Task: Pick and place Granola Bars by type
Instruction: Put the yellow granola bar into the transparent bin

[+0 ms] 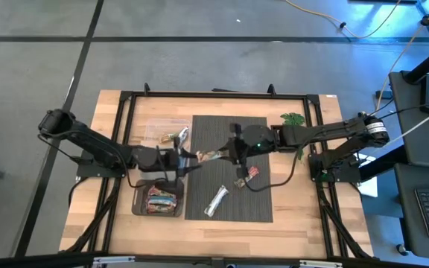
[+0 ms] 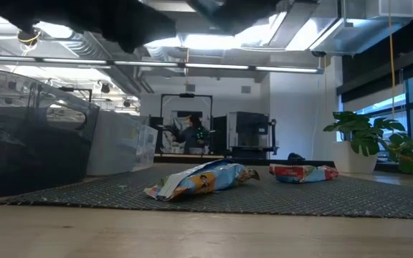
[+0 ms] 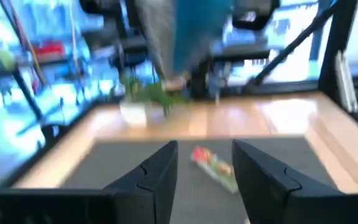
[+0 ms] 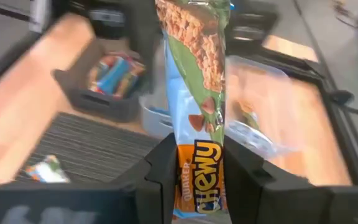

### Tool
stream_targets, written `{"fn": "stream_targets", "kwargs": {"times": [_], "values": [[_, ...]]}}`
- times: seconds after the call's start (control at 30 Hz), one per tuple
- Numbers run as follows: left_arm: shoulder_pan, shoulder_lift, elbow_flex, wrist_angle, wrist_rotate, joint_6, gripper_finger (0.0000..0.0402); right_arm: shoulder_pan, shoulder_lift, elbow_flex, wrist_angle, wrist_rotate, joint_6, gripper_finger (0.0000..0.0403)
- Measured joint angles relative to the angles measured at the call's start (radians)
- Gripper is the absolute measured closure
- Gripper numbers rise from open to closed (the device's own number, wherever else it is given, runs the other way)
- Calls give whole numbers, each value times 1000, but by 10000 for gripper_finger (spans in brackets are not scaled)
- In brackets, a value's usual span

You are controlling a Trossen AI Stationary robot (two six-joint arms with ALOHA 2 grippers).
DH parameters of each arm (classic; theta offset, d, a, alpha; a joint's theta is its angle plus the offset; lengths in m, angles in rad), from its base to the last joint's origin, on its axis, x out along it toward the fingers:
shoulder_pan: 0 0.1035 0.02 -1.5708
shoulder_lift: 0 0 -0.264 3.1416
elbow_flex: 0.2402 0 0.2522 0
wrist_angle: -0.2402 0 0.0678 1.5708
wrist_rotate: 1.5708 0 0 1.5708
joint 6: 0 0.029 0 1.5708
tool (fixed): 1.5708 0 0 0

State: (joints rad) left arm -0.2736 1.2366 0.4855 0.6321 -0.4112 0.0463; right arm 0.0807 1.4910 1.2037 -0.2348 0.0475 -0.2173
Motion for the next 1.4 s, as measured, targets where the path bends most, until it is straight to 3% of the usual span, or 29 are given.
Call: {"fn": "stream_targets", "kwargs": {"times": [0.1, 0.3, 0.4, 0.97, 1.4], "values": [[18, 5, -25, 127, 19, 72, 258, 1, 0, 0, 56, -38, -1, 296], [28, 6, -32, 233, 127, 158, 258, 0, 18, 1, 171, -94, 2, 295], [29, 6, -32, 281, 132, 175, 258, 1, 59, 1, 227, -95, 1, 295], [28, 7, -32, 293, 39, 204, 258, 0, 131, 1, 303, -112, -1, 295], [28, 7, -32, 291, 69, 188, 258, 1, 142, 0, 295, -128, -1, 295]]}}
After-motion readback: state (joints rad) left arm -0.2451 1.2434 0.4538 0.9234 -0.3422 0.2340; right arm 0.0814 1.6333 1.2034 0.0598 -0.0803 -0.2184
